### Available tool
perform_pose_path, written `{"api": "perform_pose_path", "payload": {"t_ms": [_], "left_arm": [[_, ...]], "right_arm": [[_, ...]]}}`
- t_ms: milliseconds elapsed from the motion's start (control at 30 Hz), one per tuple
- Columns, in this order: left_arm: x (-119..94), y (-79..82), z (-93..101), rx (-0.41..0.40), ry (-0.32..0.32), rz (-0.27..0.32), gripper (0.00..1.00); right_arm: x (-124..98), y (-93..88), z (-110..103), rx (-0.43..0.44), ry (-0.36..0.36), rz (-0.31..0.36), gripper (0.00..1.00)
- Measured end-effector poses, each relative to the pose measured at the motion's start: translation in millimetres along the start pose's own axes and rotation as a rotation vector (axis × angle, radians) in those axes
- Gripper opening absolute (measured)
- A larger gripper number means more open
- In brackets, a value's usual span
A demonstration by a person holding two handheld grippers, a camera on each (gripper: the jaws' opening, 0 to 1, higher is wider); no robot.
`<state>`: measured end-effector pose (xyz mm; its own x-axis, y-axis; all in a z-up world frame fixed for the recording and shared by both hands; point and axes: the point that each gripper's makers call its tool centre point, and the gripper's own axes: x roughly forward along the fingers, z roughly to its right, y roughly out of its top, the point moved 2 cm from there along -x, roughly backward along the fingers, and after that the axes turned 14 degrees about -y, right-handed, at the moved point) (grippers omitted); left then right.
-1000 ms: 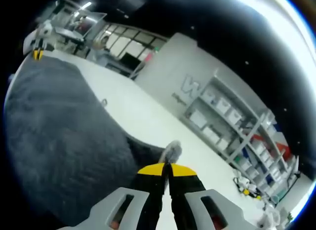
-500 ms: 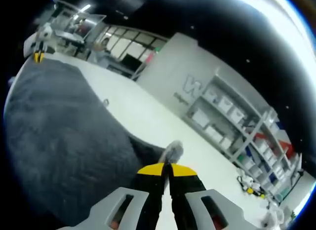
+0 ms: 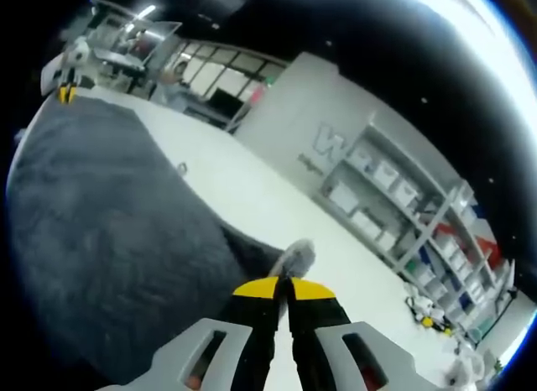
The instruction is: Open the folded towel by lifting each exposed corner and separating the folded layers until the towel lies flat within the target outline without major curled edges
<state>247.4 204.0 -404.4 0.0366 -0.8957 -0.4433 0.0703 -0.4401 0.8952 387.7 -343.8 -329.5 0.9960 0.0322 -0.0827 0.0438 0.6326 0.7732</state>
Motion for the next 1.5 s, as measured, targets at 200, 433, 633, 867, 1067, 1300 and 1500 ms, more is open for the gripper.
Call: {"api": "perform_pose_path", "payload": {"t_ms": [200,433,633,867,1067,1300,1500], "left_arm": [[-1,-0.5,-0.9,-0.002,0.0,0.002,0.1],[-2,-0.7,-0.8,-0.003,0.0,0.004,0.1],[-2,-1.0,-1.2,-0.003,0.0,0.003,0.1],[-3,-1.3,-2.6,-0.004,0.001,0.003,0.1],[-3,-1.3,-3.6,-0.006,0.001,0.004,0.1],[-3,-1.1,-3.8,-0.008,0.0,0.007,0.1],[-3,-1.3,-4.0,-0.007,0.0,0.007,0.1]], "right_arm": [[-1,-2.5,-3,-0.004,0.005,-0.009,0.0],[-2,-4.8,-7,-0.008,0.016,-0.019,0.0],[-3,-7.5,-11,-0.014,0.021,-0.03,0.0],[-3,-9.7,-15,-0.01,0.026,-0.038,0.0],[3,-14.6,-12,-0.01,0.032,-0.046,0.0],[6,-18.9,-13,-0.01,0.043,-0.056,0.0],[9,-23.5,-13,-0.015,0.049,-0.067,0.0]]}}
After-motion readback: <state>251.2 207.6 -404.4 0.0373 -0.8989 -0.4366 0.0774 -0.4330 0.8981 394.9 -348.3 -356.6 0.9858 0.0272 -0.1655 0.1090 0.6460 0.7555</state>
